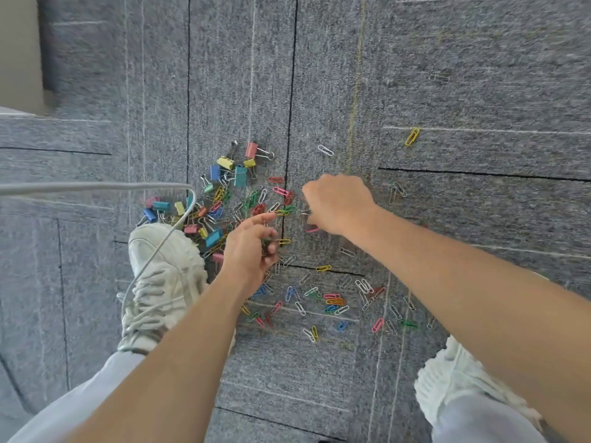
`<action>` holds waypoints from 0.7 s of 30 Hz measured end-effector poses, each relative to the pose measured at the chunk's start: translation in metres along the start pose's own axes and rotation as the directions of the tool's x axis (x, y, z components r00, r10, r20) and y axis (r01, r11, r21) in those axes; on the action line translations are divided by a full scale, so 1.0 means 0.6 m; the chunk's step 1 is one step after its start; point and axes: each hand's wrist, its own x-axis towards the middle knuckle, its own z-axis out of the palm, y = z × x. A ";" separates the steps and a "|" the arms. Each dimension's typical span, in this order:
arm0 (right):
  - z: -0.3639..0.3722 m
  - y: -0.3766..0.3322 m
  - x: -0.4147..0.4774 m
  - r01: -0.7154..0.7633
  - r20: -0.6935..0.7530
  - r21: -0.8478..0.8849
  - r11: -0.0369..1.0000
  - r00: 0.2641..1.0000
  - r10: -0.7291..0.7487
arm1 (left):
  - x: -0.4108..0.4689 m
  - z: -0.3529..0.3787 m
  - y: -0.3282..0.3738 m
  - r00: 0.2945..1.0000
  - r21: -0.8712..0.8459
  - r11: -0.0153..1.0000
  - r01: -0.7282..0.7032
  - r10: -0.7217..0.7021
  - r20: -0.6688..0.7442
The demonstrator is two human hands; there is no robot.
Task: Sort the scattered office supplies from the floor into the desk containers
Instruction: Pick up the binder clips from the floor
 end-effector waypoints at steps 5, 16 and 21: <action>0.000 0.035 0.013 -0.089 0.170 0.506 0.858 0.986 0.002 | 0.004 -0.024 -0.005 0.998 0.046 0.997 -0.062 0.062 0.012; 0.013 -0.006 -0.001 -0.293 0.301 0.952 0.093 0.950 -0.085 | -0.001 -0.051 -0.004 0.987 -0.174 0.980 -0.099 0.075 -0.141; 0.031 -0.063 0.013 0.049 0.034 0.654 0.755 0.995 -0.093 | -0.002 -0.073 0.001 0.984 -0.158 0.979 -0.128 0.105 -0.146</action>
